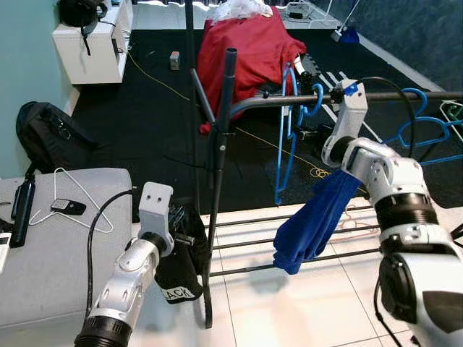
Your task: Hang hanger
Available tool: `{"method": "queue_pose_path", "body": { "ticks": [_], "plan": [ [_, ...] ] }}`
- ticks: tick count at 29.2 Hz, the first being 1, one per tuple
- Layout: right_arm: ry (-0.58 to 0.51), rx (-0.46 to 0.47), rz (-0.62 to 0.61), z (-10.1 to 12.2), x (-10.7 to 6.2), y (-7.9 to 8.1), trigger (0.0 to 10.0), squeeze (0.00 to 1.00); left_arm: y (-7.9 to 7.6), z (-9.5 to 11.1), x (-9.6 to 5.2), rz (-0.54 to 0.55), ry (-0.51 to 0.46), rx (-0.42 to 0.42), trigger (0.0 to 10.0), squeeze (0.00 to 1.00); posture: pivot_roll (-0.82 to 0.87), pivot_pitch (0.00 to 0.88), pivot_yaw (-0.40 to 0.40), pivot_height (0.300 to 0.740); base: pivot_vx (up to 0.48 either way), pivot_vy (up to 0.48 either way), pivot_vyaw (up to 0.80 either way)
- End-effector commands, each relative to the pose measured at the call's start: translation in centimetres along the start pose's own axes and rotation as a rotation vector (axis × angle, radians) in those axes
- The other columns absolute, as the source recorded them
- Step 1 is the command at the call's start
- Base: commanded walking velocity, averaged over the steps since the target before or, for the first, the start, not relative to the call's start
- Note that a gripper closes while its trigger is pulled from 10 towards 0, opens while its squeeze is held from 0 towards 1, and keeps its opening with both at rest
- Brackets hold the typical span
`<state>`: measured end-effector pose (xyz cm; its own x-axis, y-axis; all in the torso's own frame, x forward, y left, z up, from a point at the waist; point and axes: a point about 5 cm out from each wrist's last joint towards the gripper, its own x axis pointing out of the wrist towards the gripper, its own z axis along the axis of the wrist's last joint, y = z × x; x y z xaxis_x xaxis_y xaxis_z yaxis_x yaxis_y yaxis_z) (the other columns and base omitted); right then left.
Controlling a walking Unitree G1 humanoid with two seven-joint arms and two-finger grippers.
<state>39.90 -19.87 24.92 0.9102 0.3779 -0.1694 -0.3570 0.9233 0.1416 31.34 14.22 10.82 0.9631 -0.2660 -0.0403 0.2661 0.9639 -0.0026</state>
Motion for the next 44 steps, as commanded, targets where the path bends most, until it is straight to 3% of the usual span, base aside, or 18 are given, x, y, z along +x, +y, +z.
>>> {"method": "queue_pose_path", "body": {
  "ticks": [1,9,11,12,13,14,15,20,27,29,32,36,39,44],
  "plan": [
    [0.049,0.004,-0.009,-0.6,0.0,-0.2,10.0,0.00,0.0,0.3,-0.3,-0.018,-0.008,0.025,10.0,0.00,-0.08,0.101,-0.053,0.740,0.000,0.000,0.00],
    [0.084,0.014,-0.026,-0.7,0.1,-0.8,10.0,0.00,0.1,0.3,-0.5,-0.035,0.002,0.030,10.0,0.00,-0.08,0.102,-0.049,0.740,0.000,0.000,0.00],
    [0.084,0.013,-0.028,-0.6,0.1,-0.9,10.0,0.04,0.2,0.4,-0.5,-0.037,0.002,0.032,10.0,0.00,-0.08,0.102,-0.048,0.740,0.000,0.000,0.00],
    [0.083,0.006,-0.027,-0.5,0.1,-1.0,10.0,0.92,0.2,0.4,-0.5,-0.038,0.002,0.033,10.0,0.00,-0.08,0.102,-0.048,0.740,0.000,0.000,0.00],
    [0.072,-0.015,-0.024,-0.2,0.0,-0.9,10.0,1.00,0.2,0.4,-0.5,-0.037,0.001,0.033,10.0,0.00,-0.08,0.101,-0.047,0.740,0.000,0.000,0.00],
    [0.072,-0.015,-0.024,-0.2,0.0,-0.9,10.0,1.00,0.2,0.4,-0.5,-0.037,0.001,0.033,10.0,0.00,-0.08,0.101,-0.047,0.740,0.000,0.000,0.00],
    [0.053,-0.051,-0.024,0.2,0.0,-0.9,10.0,0.04,0.3,0.5,-0.5,-0.036,0.001,0.034,10.0,0.00,-0.08,0.102,-0.047,0.740,0.000,0.000,0.00],
    [0.018,-0.098,-0.021,1.0,-0.1,-0.7,10.0,0.00,0.4,0.6,-0.6,-0.034,0.000,0.035,10.0,0.00,-0.08,0.104,-0.049,0.740,0.000,0.000,0.00],
    [-0.031,-0.173,0.068,1.8,-2.3,1.9,10.0,0.00,1.0,1.3,-1.3,-0.023,-0.021,0.032,10.0,0.00,-0.08,0.107,-0.030,0.740,0.000,0.000,0.00],
    [-0.031,-0.173,0.068,1.8,-2.3,1.9,10.0,0.00,1.0,1.3,-1.3,-0.023,-0.021,0.032,10.0,0.00,-0.08,0.107,-0.030,0.740,0.000,0.000,0.00],
    [0.075,-0.247,0.234,1.2,-6.3,4.2,10.0,0.00,1.1,1.5,-1.7,-0.045,-0.029,0.015,10.0,0.00,-0.08,0.106,-0.015,0.740,0.000,0.000,0.00],
    [0.116,-0.270,0.255,0.7,-7.2,4.5,10.0,0.00,1.1,1.5,-1.8,-0.052,-0.028,0.013,10.0,0.00,-0.09,0.104,-0.017,0.740,0.000,0.000,0.00],
    [0.222,-0.288,0.247,-1.4,-8.7,4.5,10.0,0.00,0.8,1.7,-1.8,-0.071,-0.030,0.013,10.0,0.00,-0.09,0.095,-0.017,0.740,0.000,0.000,0.00],
    [0.261,-0.290,0.223,-2.2,-9.3,4.6,10.0,0.00,0.5,1.8,-1.8,-0.087,-0.030,0.013,10.0,0.00,-0.08,0.084,-0.012,0.740,0.000,0.000,0.00]
  ]
}}
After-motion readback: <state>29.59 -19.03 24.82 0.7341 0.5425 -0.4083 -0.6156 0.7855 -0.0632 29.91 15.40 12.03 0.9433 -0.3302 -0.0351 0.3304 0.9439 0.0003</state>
